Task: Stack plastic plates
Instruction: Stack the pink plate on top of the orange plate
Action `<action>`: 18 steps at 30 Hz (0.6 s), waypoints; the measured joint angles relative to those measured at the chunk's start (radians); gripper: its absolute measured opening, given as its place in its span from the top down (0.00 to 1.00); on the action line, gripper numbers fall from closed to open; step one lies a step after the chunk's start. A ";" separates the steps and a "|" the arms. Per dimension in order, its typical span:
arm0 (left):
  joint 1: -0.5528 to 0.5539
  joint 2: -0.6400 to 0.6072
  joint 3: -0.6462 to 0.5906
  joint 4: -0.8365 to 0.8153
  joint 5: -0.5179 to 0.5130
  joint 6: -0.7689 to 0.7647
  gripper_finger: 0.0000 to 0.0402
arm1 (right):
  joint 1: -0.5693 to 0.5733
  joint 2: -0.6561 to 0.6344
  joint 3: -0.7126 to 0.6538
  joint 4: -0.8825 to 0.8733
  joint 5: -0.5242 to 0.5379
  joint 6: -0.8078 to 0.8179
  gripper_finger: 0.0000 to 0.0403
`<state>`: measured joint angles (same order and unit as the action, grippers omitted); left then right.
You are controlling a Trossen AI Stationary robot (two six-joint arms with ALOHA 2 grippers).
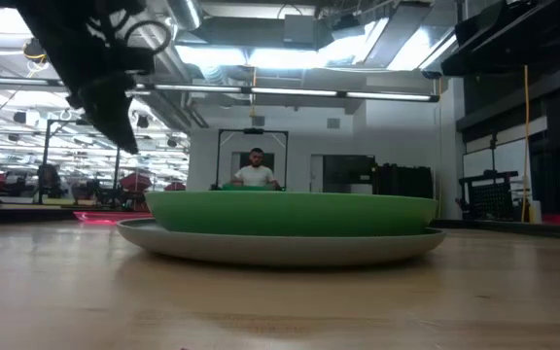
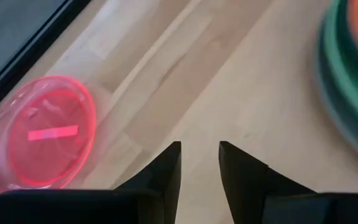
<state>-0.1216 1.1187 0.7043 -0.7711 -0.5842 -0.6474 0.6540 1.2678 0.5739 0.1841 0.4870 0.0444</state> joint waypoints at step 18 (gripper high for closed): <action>0.338 0.130 -0.027 0.009 0.124 0.187 0.75 | -0.020 0.000 0.000 -0.001 0.010 -0.001 0.69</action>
<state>0.2167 1.2486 0.6777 -0.7616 -0.4606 -0.4601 0.6341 1.2678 0.5739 0.1835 0.4973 0.0437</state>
